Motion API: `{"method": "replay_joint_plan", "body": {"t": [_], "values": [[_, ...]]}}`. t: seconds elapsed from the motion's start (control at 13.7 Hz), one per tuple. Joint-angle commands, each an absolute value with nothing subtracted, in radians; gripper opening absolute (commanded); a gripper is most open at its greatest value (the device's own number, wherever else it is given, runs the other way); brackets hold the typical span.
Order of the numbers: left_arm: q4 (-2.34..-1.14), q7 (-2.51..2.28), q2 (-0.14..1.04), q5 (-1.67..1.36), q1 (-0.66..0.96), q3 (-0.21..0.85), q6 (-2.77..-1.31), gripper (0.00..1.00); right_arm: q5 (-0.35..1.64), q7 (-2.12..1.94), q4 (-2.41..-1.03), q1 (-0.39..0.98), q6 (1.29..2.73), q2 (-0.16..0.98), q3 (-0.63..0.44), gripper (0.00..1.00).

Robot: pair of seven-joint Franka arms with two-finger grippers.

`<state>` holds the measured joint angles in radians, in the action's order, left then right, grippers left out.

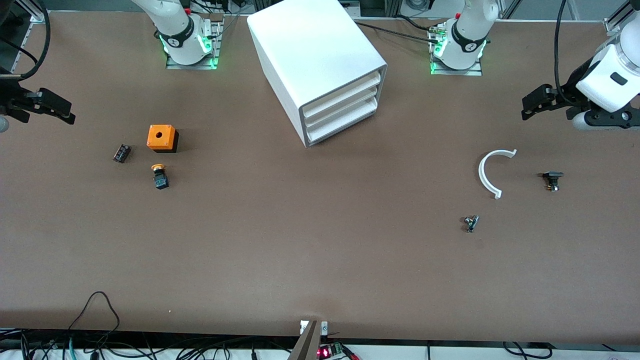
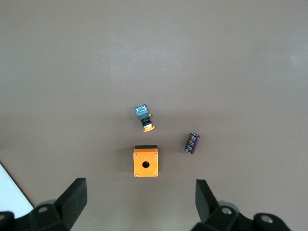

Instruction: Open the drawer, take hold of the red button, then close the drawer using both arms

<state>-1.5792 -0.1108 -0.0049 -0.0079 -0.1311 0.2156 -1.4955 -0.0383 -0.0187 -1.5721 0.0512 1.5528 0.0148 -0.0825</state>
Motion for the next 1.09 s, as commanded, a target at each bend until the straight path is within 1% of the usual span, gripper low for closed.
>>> {"method": "replay_joint_plan", "body": {"t": [0.0, 0.07, 0.36, 0.73, 0.8, 1.02], "values": [[-1.548, -0.092, 0.021, -0.009, -0.132, 0.215, -1.471, 1.00, -0.040, -0.020, -1.562, 0.060, 1.542, 0.018, -0.084, 1.00], [-1.549, -0.094, 0.040, -0.006, -0.132, 0.219, -1.470, 1.00, -0.040, -0.020, -1.563, 0.064, 1.542, 0.024, -0.084, 1.00], [-1.549, -0.100, 0.046, -0.002, -0.127, 0.221, -1.460, 1.00, -0.040, -0.022, -1.565, 0.103, 1.540, 0.063, -0.084, 1.00], [-1.548, -0.104, 0.046, 0.000, -0.117, 0.222, -1.457, 1.00, -0.006, -0.020, -1.565, 0.113, 1.543, 0.072, -0.083, 1.00], [-1.552, -0.101, 0.057, 0.000, -0.118, 0.221, -1.457, 1.00, -0.006, -0.020, -1.565, 0.123, 1.543, 0.072, -0.083, 1.00], [-1.554, -0.089, 0.148, -0.015, -0.124, 0.225, -1.430, 1.00, -0.005, -0.020, -1.565, 0.132, 1.545, 0.072, -0.083, 1.00]]}}
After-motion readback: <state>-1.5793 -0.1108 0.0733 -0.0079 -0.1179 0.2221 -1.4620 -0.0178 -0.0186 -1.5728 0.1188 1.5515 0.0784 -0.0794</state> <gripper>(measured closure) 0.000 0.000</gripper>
